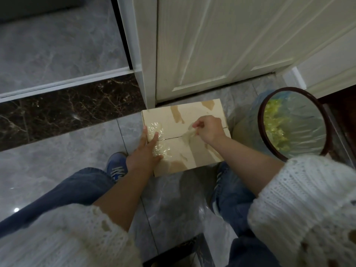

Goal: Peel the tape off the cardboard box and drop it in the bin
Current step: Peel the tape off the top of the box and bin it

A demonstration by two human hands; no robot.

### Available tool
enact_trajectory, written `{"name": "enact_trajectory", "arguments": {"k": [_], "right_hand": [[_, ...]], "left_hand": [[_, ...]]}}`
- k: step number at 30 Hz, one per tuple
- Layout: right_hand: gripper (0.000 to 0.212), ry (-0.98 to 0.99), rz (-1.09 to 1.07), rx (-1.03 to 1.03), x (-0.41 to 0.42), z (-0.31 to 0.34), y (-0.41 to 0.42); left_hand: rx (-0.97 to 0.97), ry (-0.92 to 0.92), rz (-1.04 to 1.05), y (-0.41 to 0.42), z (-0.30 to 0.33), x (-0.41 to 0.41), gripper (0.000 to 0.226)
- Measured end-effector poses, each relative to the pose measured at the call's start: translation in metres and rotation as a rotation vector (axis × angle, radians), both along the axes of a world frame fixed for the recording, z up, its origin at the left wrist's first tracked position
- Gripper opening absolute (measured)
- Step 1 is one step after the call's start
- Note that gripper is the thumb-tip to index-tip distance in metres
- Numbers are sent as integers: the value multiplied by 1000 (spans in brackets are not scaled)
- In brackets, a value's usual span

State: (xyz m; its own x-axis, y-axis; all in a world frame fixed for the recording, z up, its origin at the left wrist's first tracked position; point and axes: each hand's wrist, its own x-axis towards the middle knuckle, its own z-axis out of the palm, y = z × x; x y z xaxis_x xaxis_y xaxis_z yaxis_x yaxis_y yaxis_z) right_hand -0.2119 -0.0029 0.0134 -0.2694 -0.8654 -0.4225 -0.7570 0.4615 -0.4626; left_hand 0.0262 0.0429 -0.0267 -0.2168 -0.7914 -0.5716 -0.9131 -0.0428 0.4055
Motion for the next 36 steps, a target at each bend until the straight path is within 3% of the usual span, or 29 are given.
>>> {"name": "enact_trajectory", "arguments": {"k": [3,8,12,16,24,27,31,36], "right_hand": [[22,-78,-48,-48,-3,15,-12],[33,-384,-274,143,-8,12,-11],[12,-661,-486,199,-9,18,-7],[30,-823,-615,170,-12,36,-17],[14,-869,-608,63,-55,88,-35],[19,-833,-606,37,-73,91,-31],[23,-951,-690,93,-70,81,-23],[34,-934,-549,177,-51,77,-22]], "left_hand": [[-11,-6,1,0,0,0,87],[-21,23,-1,2,-3,2,86],[-9,23,8,1,-3,-1,87],[-9,22,0,0,-2,-1,86],[-19,8,-10,0,-5,-1,86],[-20,-7,-15,0,-7,0,86],[-21,-9,-19,0,-6,-1,86],[-23,2,-20,0,-3,-3,86]]}}
